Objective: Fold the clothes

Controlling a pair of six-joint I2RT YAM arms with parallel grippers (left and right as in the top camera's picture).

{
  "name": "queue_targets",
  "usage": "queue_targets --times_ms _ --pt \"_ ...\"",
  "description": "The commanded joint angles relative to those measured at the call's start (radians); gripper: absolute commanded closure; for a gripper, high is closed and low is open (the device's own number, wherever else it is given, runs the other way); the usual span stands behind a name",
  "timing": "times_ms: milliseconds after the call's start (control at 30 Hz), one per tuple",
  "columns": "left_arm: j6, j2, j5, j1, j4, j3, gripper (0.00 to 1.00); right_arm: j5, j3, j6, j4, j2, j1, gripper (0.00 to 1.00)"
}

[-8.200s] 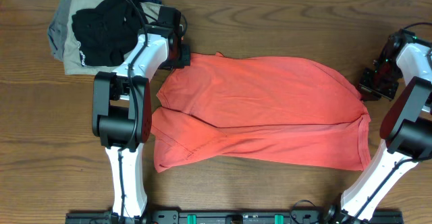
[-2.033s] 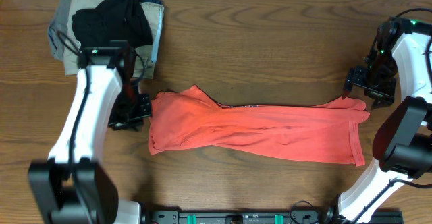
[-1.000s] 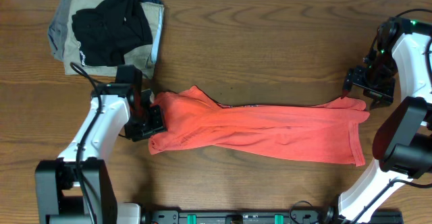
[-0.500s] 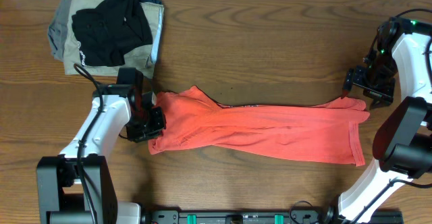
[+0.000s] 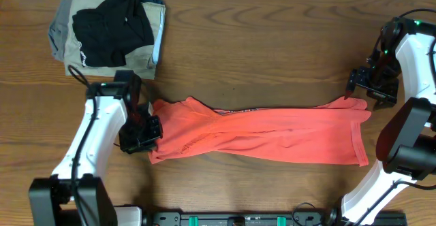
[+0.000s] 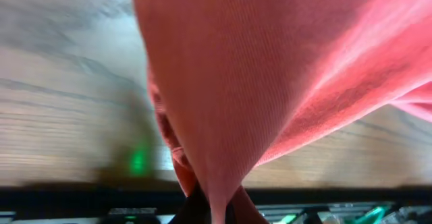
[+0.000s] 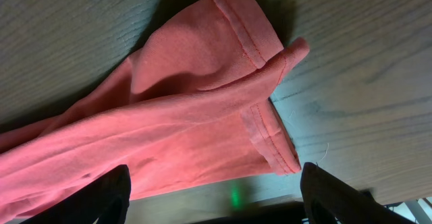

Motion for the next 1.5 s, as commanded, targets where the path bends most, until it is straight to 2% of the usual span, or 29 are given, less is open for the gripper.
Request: queue_targets --times_ms 0,367,567,633,667,800,833,867,1067,1167,1267,1333,1367,1433,1467 --pt "0.006 -0.014 -0.047 0.025 -0.027 0.018 0.94 -0.003 -0.005 0.003 0.001 0.000 0.008 0.21" --pt "-0.003 -0.013 -0.074 0.040 -0.048 0.013 0.94 0.005 -0.005 -0.005 -0.006 0.000 0.008 0.21" --pt "-0.137 -0.010 -0.216 0.040 -0.028 -0.011 0.94 0.003 -0.005 -0.004 -0.008 0.000 0.008 0.21" --pt "-0.145 -0.005 -0.224 0.040 -0.029 -0.011 0.93 0.001 -0.005 -0.004 -0.010 0.000 0.008 0.21" --pt "-0.145 -0.003 -0.223 0.040 -0.029 -0.011 0.88 -0.004 -0.005 -0.004 -0.010 0.000 0.008 0.21" --pt "-0.145 0.000 -0.223 0.040 -0.029 -0.011 0.29 -0.041 -0.005 -0.005 -0.016 0.000 0.011 0.21" --pt "-0.145 0.000 -0.223 0.040 -0.028 -0.011 0.20 -0.054 -0.005 -0.005 -0.016 0.000 0.013 0.21" --pt "-0.145 0.000 -0.223 0.040 -0.027 -0.011 0.16 -0.066 -0.005 -0.005 -0.016 0.000 0.015 0.22" --pt "-0.145 0.000 -0.203 0.040 0.005 -0.011 0.17 -0.180 -0.005 -0.039 0.002 0.000 0.058 0.28" --pt "-0.144 0.000 -0.155 0.039 0.028 -0.011 0.26 -0.191 -0.005 -0.045 0.017 0.000 0.101 0.31" --pt "-0.144 0.000 -0.151 0.024 0.044 -0.011 0.30 -0.192 -0.005 -0.044 0.034 0.000 0.157 0.39" --pt "-0.145 0.000 -0.151 0.012 0.050 -0.011 0.32 -0.191 -0.005 -0.044 0.045 0.000 0.194 0.48" --pt "-0.145 0.000 -0.151 0.005 0.055 -0.011 0.35 -0.191 -0.008 -0.040 0.051 0.000 0.214 0.57" --pt "-0.145 0.000 -0.151 -0.008 0.066 -0.011 0.44 -0.191 -0.019 -0.024 0.068 0.000 0.256 0.81" --pt "-0.145 0.000 -0.150 -0.014 0.072 -0.011 0.50 -0.191 -0.031 -0.018 0.086 0.000 0.278 0.88"
